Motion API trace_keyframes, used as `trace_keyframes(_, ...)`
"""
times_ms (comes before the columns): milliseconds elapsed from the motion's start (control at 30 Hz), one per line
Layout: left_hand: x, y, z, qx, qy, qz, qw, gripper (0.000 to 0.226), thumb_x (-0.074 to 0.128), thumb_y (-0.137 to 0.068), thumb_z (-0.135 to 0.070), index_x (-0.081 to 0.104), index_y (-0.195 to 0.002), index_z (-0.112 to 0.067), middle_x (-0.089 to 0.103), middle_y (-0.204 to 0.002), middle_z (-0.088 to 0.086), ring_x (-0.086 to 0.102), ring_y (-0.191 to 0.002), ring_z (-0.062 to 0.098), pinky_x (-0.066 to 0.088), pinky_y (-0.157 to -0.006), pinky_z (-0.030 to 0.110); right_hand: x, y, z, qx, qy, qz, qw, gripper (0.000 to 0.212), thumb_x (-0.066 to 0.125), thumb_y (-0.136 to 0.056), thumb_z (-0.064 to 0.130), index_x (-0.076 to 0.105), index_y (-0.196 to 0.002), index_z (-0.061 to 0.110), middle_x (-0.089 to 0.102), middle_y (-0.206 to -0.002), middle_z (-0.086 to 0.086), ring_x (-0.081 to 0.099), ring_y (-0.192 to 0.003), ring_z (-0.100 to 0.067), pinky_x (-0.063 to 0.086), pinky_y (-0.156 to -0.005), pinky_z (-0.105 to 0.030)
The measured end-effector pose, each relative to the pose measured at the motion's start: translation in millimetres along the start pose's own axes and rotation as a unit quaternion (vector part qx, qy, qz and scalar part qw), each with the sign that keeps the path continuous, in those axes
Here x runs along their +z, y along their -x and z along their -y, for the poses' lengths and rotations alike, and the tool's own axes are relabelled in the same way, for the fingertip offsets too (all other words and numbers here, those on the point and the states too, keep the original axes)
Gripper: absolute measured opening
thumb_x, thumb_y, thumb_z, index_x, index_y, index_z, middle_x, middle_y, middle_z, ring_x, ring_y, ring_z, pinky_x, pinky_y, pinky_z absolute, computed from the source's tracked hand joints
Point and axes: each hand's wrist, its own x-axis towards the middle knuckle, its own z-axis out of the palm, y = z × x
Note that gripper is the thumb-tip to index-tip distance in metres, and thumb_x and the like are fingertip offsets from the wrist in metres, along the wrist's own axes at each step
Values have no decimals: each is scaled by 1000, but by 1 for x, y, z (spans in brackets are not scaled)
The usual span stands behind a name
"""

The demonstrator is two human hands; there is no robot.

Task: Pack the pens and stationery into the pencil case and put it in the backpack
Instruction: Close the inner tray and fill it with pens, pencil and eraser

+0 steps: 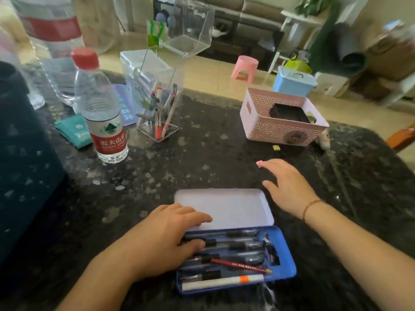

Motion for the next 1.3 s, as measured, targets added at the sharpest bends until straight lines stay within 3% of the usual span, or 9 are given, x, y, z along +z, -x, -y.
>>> trace_keyframes(133, -3, 1, 3, -3, 12, -11, 1000, 46, 54, -93, -52, 42, -137, -50, 49, -124, -33, 37, -116, -14, 28, -106, 16, 19, -44, -21, 37, 2, 93, 995, 58, 62, -88, 3, 45, -140, 22, 43, -145, 0, 39, -134, -20, 32, -111, -35)
trace_keyframes(333, -5, 1, 1, -5, 15, -9, 1000, 44, 58, -93, -47, 47, -136, -45, 54, -120, -28, 42, -114, -11, 35, -104, 21, 17, -29, -19, 43, -59, -15, 997, 39, 57, -91, -1, 58, -127, 12, 63, -108, -8, 59, -97, -23, 47, -92, -33)
trace_keyframes(433, -6, 1, 2, -17, 22, 0, 1000, 45, 59, -92, -48, 47, -135, -45, 52, -117, -31, 44, -113, -10, 37, -101, 18, -2, 18, -5, -31, -74, -85, 993, 43, 64, -86, 3, 59, -126, 16, 64, -99, 1, 56, -92, -14, 47, -85, -26)
trace_keyframes(567, -6, 2, 3, -23, 29, 7, 999, 44, 59, -91, -50, 47, -133, -49, 48, -109, -38, 43, -107, -15, 37, -99, 14, -17, 98, 12, -152, -46, -8, 987, 48, 63, -85, 18, 53, -132, 20, 57, -99, 14, 55, -93, 1, 45, -85, -11)
trace_keyframes(700, -7, 3, 2, -29, 40, 9, 999, 46, 60, -88, -53, 47, -132, -51, 46, -109, -41, 40, -108, -20, 38, -101, 16, -16, 122, 12, -159, -11, 12, 987, 61, 75, -78, 10, 52, -135, 14, 64, -91, 5, 61, -80, -9, 54, -76, -26)
trace_keyframes(900, -2, 0, -11, 46, -4, -4, 999, 54, 51, -73, -78, 44, -123, -59, 28, -139, -36, 17, -133, -7, 13, -118, 36, -12, 115, 8, -167, 17, 24, 986, 60, 70, -83, 23, 48, -138, 19, 66, -98, 5, 62, -87, -8, 56, -80, -27)
trace_keyframes(1033, 7, -6, -23, 93, -12, -6, 996, 39, 57, -73, -77, 60, -103, -52, 30, -139, -31, 19, -135, 4, 23, -114, 41, -21, 81, -10, -96, -52, -62, 992, 50, 65, -82, 27, 53, -130, 28, 61, -97, 15, 56, -87, 3, 43, -79, -8)
trace_keyframes(1133, 11, -8, -25, 98, -14, 11, 995, 38, 57, -74, -76, 63, -98, -48, 25, -138, -36, 10, -135, 1, 19, -114, 36, -21, 19, -36, 9, -37, -58, 998, 49, 69, -82, 14, 56, -129, 23, 64, -109, 3, 57, -86, -7, 49, -88, -27)
trace_keyframes(1300, 13, -9, -27, 102, -22, 13, 995, 34, 54, -77, -73, 62, -95, -45, 20, -139, -36, 0, -136, -3, 9, -109, 28, 7, -75, -74, 137, 66, 75, 986, 60, 63, -89, 24, 39, -143, 16, 41, -147, -11, 40, -131, -33, 33, -109, -40)
